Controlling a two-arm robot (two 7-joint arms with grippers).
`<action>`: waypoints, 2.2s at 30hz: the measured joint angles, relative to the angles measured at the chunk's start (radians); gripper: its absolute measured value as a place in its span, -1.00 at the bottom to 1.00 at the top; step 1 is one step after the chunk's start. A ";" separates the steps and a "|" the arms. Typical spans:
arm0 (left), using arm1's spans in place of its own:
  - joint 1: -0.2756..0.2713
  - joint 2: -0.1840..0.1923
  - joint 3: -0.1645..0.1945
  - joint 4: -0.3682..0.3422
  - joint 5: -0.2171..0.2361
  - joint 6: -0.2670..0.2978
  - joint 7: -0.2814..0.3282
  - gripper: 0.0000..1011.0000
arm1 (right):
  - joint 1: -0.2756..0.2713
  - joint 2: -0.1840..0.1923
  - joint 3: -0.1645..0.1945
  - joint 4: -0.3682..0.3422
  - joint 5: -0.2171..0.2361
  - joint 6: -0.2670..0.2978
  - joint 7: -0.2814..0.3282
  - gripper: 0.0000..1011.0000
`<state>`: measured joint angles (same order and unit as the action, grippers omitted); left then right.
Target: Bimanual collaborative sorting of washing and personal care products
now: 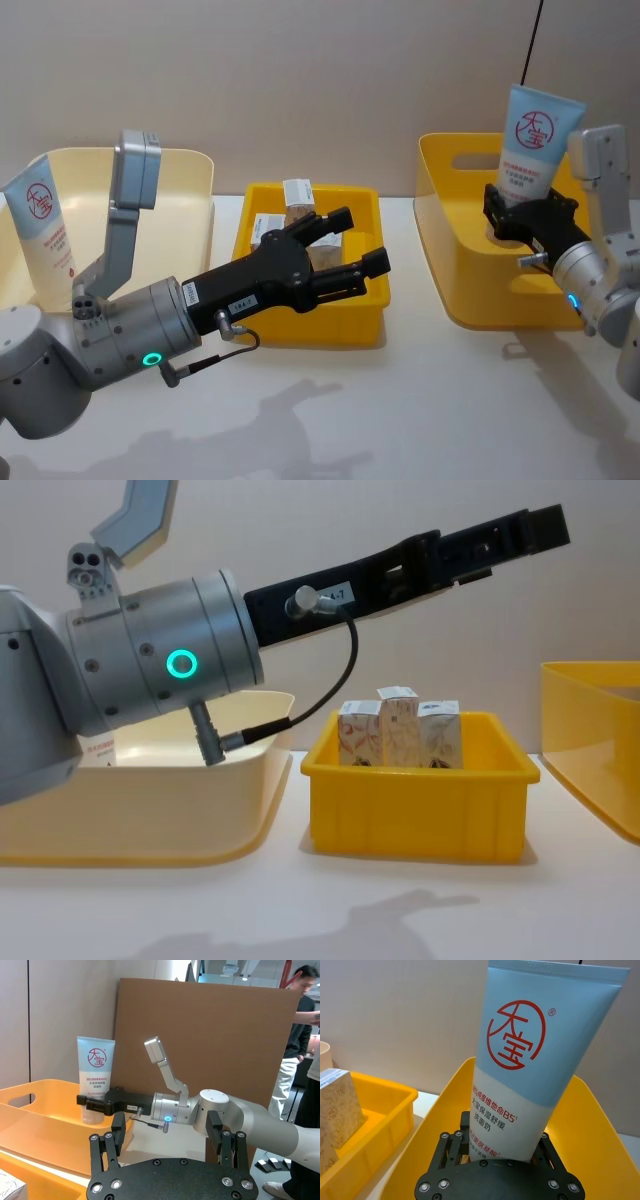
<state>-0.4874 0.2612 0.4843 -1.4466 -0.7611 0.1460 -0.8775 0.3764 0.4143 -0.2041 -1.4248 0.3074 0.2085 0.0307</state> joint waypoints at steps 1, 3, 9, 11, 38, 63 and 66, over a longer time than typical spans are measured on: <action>0.000 0.000 0.000 0.000 0.000 0.000 0.000 0.98 | -0.001 -0.001 0.000 -0.002 -0.001 0.005 -0.003 -0.02; 0.000 0.000 0.000 0.000 0.000 0.000 0.000 0.98 | -0.005 -0.004 0.000 -0.007 -0.003 0.017 -0.011 0.11; 0.000 0.000 0.000 0.000 0.000 0.000 0.000 0.98 | -0.012 -0.009 0.000 -0.015 -0.007 0.040 -0.026 0.46; 0.000 0.000 0.000 0.000 0.000 0.000 0.000 0.98 | -0.014 -0.010 0.000 -0.016 -0.008 0.044 -0.029 0.52; 0.000 0.000 0.000 0.000 0.000 0.000 0.000 0.98 | -0.032 -0.012 0.008 -0.038 -0.015 0.039 -0.034 0.98; 0.000 0.000 0.000 0.000 0.000 0.000 0.000 0.98 | -0.139 0.004 0.073 -0.160 0.008 -0.174 0.046 0.98; 0.000 0.000 0.000 0.000 0.000 0.000 0.000 0.98 | -0.151 0.005 0.079 -0.174 0.012 -0.191 0.053 0.98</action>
<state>-0.4874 0.2612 0.4843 -1.4466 -0.7612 0.1460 -0.8775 0.2258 0.4188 -0.1252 -1.5987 0.3196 0.0174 0.0837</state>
